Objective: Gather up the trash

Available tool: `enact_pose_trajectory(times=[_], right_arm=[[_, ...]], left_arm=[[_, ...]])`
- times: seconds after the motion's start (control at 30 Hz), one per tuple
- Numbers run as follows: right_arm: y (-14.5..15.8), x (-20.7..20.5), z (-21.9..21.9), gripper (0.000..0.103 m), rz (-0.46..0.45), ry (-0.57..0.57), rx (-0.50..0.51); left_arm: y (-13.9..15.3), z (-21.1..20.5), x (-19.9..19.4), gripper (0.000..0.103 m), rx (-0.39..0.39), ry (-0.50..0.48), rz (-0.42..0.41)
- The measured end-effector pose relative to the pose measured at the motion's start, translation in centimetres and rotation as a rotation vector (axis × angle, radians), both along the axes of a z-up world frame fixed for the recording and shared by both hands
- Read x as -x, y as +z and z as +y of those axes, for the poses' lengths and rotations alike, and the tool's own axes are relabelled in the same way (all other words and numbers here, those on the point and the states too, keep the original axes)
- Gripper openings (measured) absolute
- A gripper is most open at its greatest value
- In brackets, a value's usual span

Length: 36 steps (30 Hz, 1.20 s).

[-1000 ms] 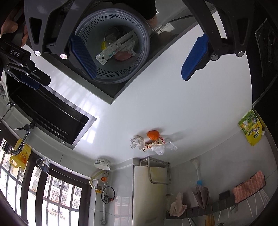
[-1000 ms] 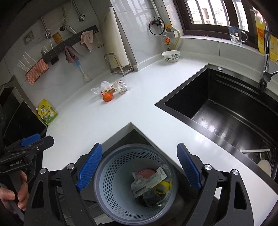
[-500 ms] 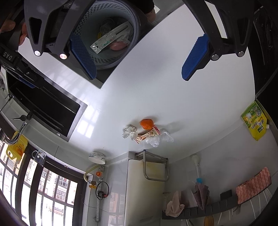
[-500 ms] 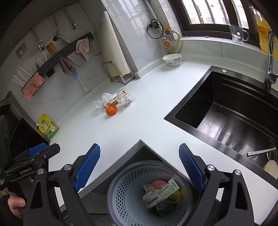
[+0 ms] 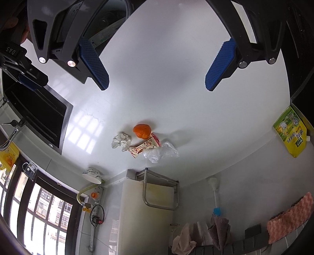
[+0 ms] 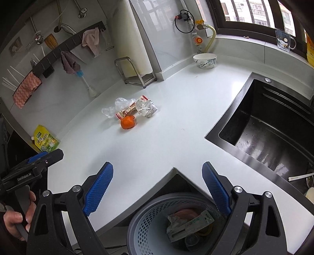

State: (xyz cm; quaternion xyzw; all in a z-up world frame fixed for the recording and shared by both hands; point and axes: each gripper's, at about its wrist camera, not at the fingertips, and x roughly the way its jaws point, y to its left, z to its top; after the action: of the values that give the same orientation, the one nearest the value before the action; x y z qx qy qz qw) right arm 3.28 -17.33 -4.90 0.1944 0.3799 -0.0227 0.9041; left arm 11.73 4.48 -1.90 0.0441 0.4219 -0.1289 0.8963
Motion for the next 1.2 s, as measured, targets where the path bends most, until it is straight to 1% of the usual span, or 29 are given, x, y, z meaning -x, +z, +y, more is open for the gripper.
enact_pose_trajectory(times=[0.17,0.3,0.47,0.67,0.9,1.0,1.2], right_arm=[[-0.8,-1.9,0.6,0.088,0.028,-0.023,0.002],[-0.8,-3.8,0.3,0.088,0.024,-0.048,0.033],[-1.0,-7.4,-0.2,0.088,0.005,-0.048,0.073],[-2.6,-12.9,-0.3,0.088,-0.016,0.033,0.092],[-4.9,-19.0,0.4,0.088,-0.011,0.14,0.138],[-5.9,-21.2,0.6,0.088,0.015,0.165,0.156],[-7.3,-24.1,1.3,0.088,0.028,0.219,0.165]], left_arm=[[-0.9,0.1,-2.6,0.097,-0.007,-0.014,-0.003],[-2.0,-0.4,-4.7,0.097,-0.008,-0.021,-0.005],[-3.3,-0.8,-7.1,0.097,-0.014,0.001,-0.019],[-4.7,-0.9,-9.3,0.097,0.005,0.071,-0.045],[-6.6,-0.4,-10.5,0.097,0.007,0.115,-0.029],[-7.4,0.1,-10.8,0.097,0.011,0.14,-0.018],[-8.6,0.3,-11.6,0.097,0.022,0.159,0.002]])
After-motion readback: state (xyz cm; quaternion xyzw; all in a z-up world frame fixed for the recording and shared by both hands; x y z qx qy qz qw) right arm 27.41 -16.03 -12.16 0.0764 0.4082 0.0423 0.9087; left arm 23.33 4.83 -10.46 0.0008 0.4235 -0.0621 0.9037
